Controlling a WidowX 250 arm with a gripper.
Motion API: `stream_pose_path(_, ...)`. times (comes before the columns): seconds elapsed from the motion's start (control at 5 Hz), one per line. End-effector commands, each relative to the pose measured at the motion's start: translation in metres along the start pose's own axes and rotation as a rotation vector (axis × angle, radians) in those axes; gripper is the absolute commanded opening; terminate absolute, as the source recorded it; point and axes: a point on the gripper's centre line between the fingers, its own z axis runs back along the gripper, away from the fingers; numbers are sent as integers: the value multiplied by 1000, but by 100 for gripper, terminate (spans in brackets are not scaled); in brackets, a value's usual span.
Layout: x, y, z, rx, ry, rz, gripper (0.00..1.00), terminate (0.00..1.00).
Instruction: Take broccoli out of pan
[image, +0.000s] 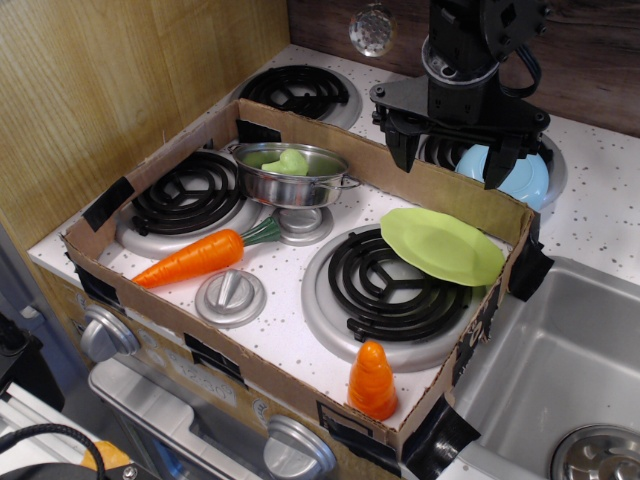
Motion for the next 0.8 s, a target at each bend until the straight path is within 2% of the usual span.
stream_pose_path(0.0,0,0,0,0,0,0,100,0)
stream_pose_path(0.2,26,30,8,24,-9,-45,100,0)
stream_pose_path(0.4,54,67,15,87,-28,-72,100,0)
stream_pose_path(0.6,73,92,21,119,-51,-80,100,0)
